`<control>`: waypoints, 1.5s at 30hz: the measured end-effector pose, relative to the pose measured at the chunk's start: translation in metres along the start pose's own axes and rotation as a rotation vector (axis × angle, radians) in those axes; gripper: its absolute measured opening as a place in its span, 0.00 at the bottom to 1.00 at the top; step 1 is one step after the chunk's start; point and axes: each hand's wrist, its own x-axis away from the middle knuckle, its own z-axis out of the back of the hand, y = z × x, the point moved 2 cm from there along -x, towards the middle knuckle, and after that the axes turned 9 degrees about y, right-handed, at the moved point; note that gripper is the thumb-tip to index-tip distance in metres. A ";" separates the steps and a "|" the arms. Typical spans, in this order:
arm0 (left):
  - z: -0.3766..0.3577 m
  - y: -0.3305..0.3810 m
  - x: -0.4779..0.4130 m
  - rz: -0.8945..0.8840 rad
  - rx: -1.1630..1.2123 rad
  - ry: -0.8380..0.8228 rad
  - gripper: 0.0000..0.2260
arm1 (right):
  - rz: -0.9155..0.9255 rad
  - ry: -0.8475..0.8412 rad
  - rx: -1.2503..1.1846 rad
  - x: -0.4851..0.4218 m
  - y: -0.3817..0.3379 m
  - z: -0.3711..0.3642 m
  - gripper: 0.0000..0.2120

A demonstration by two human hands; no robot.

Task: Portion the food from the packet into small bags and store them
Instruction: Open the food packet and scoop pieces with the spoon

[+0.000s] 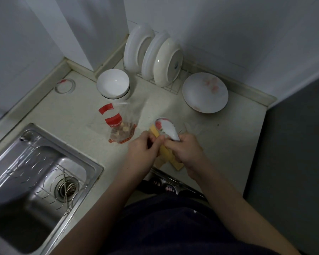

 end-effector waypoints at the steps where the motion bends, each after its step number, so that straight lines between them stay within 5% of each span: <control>1: -0.001 -0.001 0.000 0.007 -0.014 -0.007 0.15 | 0.025 0.031 0.008 0.000 -0.001 0.000 0.20; 4: -0.004 0.001 -0.001 -0.028 -0.077 -0.027 0.14 | 0.088 0.067 0.051 -0.002 -0.002 0.001 0.14; 8: -0.007 0.005 -0.005 -0.097 -0.143 -0.063 0.11 | 0.192 0.073 0.163 -0.005 0.000 0.001 0.20; 17: -0.013 -0.011 -0.001 0.080 0.077 -0.067 0.10 | 0.345 -0.005 0.543 -0.011 -0.002 0.001 0.25; 24: -0.018 -0.007 0.007 0.034 0.067 -0.085 0.07 | 0.253 0.098 0.406 -0.015 0.010 0.010 0.20; 30: -0.013 -0.016 0.002 0.061 0.037 -0.043 0.07 | 0.248 -0.034 0.496 -0.014 0.009 0.008 0.24; 35: -0.015 -0.016 0.002 -0.053 -0.037 -0.049 0.04 | 0.234 0.084 0.485 -0.017 0.014 0.012 0.18; 40: -0.008 -0.027 -0.003 -0.155 -0.013 -0.252 0.49 | 0.025 0.006 0.284 -0.018 0.015 0.016 0.12; 43: -0.016 -0.029 -0.005 -0.331 -0.240 -0.212 0.56 | -0.036 -0.044 0.219 -0.018 0.016 0.014 0.03; 45: -0.019 -0.028 -0.005 -0.436 -0.366 -0.122 0.52 | -0.052 -0.085 0.213 -0.016 0.016 0.012 0.05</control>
